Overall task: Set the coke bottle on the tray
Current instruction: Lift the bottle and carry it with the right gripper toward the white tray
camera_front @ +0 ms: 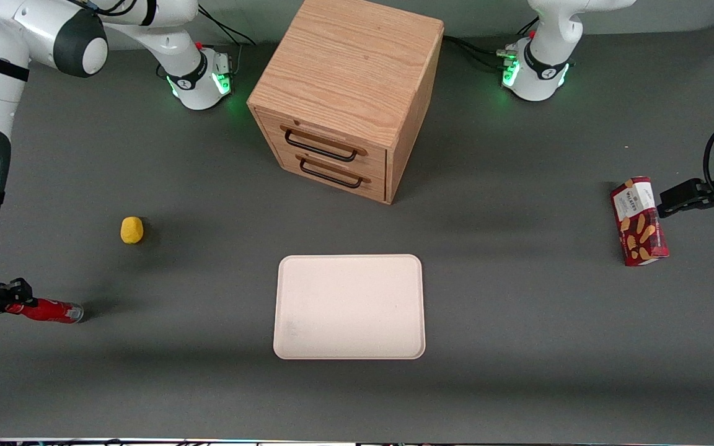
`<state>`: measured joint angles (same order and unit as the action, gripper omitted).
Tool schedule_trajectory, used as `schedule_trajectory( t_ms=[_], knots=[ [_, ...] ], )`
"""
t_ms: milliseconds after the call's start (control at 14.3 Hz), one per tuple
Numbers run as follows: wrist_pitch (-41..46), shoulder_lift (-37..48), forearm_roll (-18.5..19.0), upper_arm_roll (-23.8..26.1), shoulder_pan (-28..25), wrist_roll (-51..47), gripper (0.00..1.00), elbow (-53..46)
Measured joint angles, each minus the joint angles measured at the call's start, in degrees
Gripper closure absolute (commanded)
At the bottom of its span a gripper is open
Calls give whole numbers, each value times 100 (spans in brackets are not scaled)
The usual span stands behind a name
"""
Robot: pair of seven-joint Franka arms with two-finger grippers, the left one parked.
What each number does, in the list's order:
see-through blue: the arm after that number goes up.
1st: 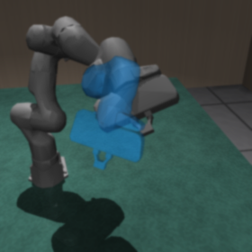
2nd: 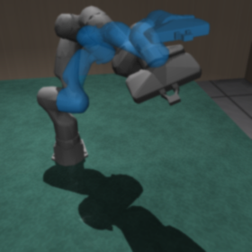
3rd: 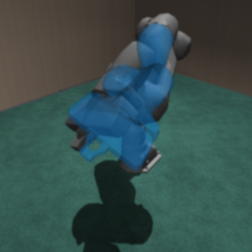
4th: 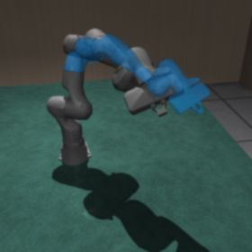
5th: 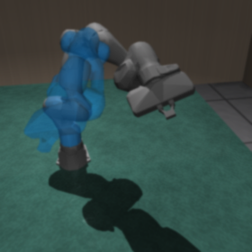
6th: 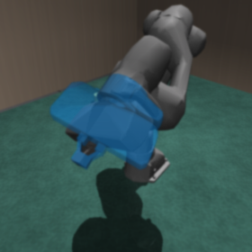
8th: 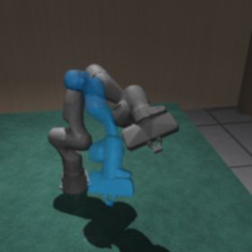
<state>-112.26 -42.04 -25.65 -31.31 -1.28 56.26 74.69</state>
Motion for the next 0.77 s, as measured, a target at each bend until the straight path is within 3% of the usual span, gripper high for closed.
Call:
schedule_trajectory(
  t_ms=[488,767],
  knots=[
    [2286,559,736,150,-441,-1602,100,-1401],
    [3026,666,1346,1232,-468,-3025,100,-2243]
  ],
)
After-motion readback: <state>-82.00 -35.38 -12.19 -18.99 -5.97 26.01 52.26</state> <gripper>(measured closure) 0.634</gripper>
